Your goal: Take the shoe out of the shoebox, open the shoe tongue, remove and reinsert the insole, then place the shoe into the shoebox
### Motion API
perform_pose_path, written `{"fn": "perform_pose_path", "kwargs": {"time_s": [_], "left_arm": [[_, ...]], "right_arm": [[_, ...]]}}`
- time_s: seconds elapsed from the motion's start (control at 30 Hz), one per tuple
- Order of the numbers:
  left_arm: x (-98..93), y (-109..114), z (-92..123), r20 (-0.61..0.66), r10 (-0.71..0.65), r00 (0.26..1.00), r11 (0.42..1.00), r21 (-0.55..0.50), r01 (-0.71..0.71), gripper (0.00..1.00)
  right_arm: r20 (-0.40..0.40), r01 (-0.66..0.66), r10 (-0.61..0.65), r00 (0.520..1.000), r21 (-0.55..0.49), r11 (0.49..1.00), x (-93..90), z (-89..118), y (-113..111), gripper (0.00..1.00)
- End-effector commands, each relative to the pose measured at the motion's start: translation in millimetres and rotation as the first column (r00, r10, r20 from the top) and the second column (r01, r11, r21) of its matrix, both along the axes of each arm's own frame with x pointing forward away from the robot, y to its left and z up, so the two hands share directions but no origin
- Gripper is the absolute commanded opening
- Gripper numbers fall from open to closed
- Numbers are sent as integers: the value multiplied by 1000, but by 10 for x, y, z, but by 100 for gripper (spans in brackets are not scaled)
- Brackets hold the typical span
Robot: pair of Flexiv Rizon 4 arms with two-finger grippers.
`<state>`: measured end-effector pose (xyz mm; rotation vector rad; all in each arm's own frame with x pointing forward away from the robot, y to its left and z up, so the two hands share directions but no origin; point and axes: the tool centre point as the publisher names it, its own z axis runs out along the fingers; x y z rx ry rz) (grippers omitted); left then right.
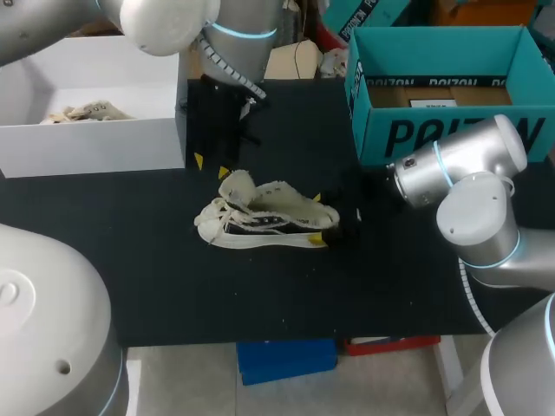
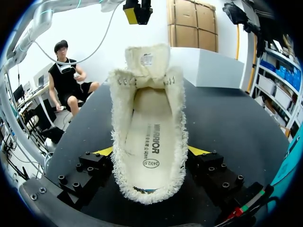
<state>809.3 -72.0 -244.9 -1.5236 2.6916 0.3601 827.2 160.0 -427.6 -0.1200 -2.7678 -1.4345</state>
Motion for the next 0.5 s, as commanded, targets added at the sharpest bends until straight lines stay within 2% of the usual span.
{"fn": "perform_pose_path", "kwargs": {"time_s": [0.03,0.1,0.3,0.5], "left_arm": [[67,-314,-20,-337,-798,500,603,-426,675,0],[11,-491,-67,-344,-831,437,552,-426,716,0],[11,-491,-67,-347,-896,278,428,-505,750,0],[11,-491,-67,-347,-896,278,428,-505,750,0]], "right_arm": [[-1,0,0,1000,-3,1000,4,2,3,0],[-1,0,0,1000,-3,1000,4,2,3,0],[-1,0,0,1000,-3,1000,4,2,3,0],[-1,0,0,1000,-3,1000,4,2,3,0]]}}
